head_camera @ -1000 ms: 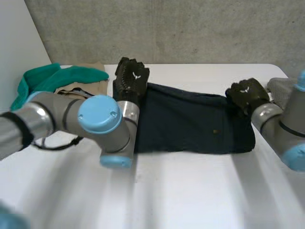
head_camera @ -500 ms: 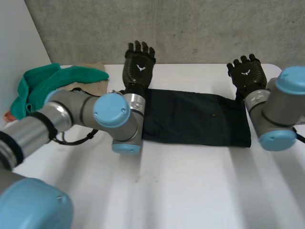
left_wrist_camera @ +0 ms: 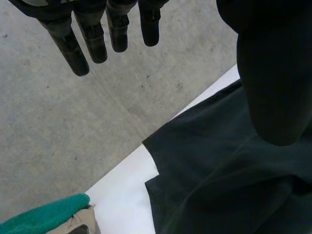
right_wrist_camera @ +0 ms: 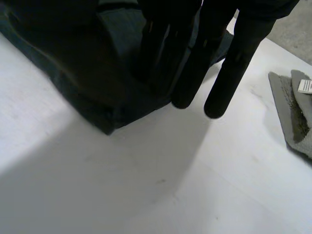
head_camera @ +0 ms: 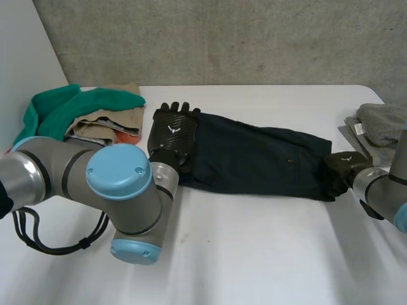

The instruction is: Fold the laundry.

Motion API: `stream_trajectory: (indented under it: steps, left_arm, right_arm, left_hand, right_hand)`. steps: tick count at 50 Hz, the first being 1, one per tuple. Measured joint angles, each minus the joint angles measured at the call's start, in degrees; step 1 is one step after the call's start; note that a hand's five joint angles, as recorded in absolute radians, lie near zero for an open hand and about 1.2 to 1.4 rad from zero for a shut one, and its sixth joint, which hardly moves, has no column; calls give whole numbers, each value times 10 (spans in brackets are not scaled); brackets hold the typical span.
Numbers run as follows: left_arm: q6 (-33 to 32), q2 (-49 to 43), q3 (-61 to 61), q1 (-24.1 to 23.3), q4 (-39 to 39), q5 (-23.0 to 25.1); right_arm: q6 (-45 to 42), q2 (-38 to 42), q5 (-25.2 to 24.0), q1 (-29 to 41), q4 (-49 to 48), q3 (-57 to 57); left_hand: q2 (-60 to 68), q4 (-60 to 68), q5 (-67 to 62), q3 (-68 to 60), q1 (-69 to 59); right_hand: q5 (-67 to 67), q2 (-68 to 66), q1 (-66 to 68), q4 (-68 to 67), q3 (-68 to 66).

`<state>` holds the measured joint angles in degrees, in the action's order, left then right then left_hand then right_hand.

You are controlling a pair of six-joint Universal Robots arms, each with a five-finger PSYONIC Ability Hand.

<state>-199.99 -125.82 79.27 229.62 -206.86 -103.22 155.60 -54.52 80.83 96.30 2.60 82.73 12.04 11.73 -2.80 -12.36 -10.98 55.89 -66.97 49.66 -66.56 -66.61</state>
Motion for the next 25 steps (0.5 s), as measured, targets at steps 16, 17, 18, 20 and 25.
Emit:
stream_trajectory:
  steps: [16,17,18,20,25]
  left_arm:
    - [11,95,57,1,7,-1]
    - [13,99,61,1,7,-1]
    - [16,104,67,1,7,-1]
    - [25,114,80,2,7,-1]
    - [47,129,104,3,7,-1]
  right_arm:
    - [-212,-116,64,-25,-85,5]
    - [-222,-116,65,-22,-86,3]
    - [-233,-116,65,-16,-87,1]
    - [-244,-113,64,14,-89,-6]
    - [-147,-107,50,71,-88,2]
  left_hand:
    - [0,0,0,0,0]
    - [0,0,0,0,0]
    - [0,0,0,0,0]
    - [0,0,0,0,0]
    - [0,0,0,0,0]
  right_hand:
    - [29,-5,0,-22,-16]
    - [29,-5,0,-22,-16]
    - [27,-2,7,-20,-15]
    - [-52,67,41,59,61]
    - [-365,365,-188,360,360]
